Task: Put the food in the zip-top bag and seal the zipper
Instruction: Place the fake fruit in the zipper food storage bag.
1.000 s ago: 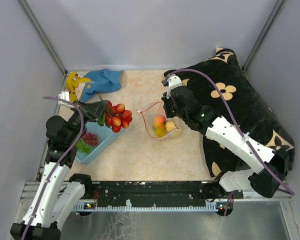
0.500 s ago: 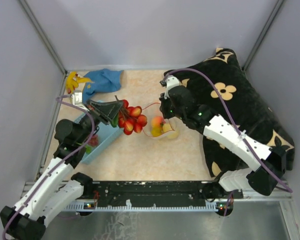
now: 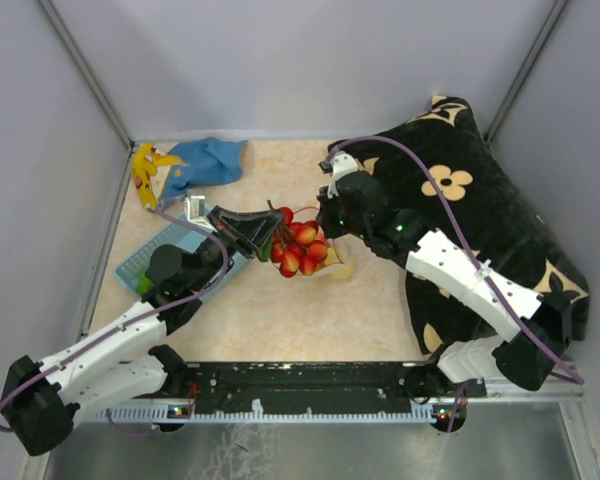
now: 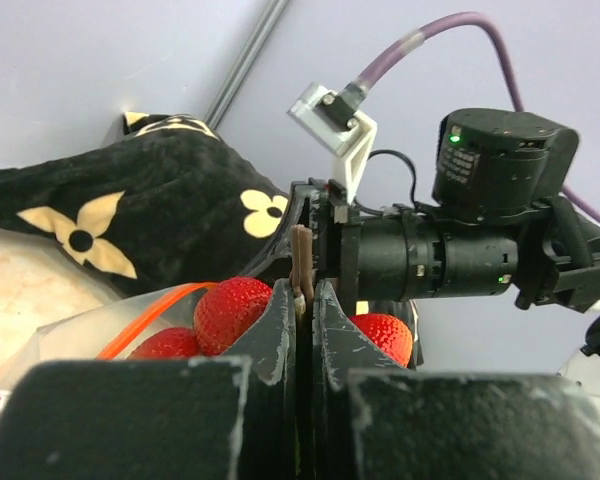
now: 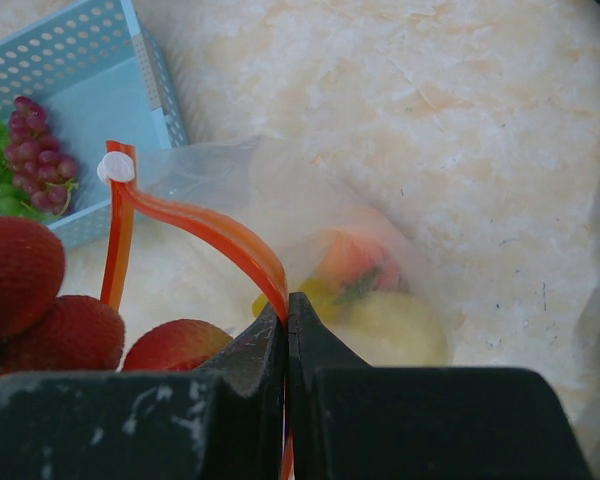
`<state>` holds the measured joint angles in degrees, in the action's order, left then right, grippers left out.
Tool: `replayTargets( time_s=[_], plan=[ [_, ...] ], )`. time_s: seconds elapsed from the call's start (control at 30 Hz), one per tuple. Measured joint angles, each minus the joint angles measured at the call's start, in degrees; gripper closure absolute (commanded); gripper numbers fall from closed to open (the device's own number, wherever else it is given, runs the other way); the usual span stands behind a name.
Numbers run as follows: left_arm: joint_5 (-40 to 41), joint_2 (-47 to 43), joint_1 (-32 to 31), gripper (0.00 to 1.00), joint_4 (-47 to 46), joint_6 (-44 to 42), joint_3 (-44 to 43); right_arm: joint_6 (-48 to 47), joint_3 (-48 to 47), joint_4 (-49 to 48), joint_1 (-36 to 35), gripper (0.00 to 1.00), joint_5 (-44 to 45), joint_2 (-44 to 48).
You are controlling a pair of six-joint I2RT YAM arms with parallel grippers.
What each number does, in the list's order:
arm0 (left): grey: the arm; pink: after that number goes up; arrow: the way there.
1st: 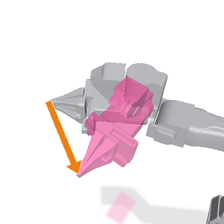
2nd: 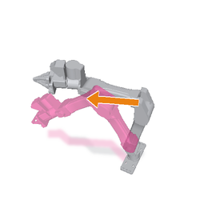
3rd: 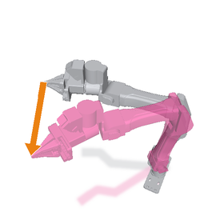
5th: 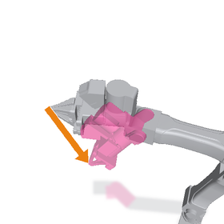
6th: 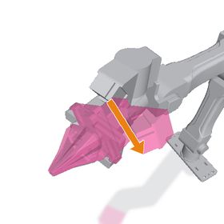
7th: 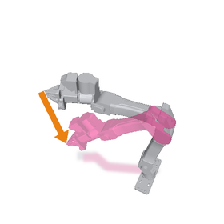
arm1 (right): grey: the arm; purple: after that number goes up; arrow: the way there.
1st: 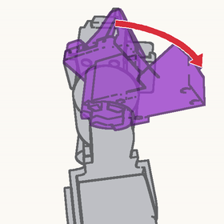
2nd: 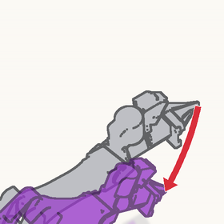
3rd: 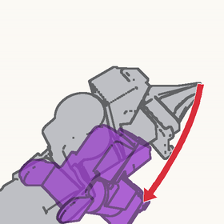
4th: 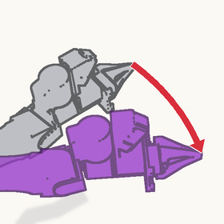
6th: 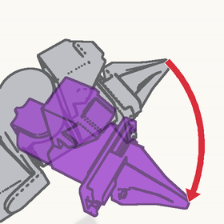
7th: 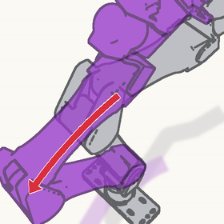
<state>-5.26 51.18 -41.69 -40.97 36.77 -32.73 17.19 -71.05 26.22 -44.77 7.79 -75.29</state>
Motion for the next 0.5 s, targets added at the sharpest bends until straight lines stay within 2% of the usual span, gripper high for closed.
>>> replayTargets(
  time_s=[0.23, 0.5],
  plan=[
    [6.93, 2.54, -2.82, 1.00, -4.04, 0.15, 3.45, 0.39, 0.00, -0.04, 0.00, 1.00, -0.68, 0.00],
    [14.56, 3.74, -4.07, 1.00, -4.13, -1.68, 4.79, 0.76, 0.00, -0.04, 0.00, 1.00, -1.90, 0.00]
  ],
)
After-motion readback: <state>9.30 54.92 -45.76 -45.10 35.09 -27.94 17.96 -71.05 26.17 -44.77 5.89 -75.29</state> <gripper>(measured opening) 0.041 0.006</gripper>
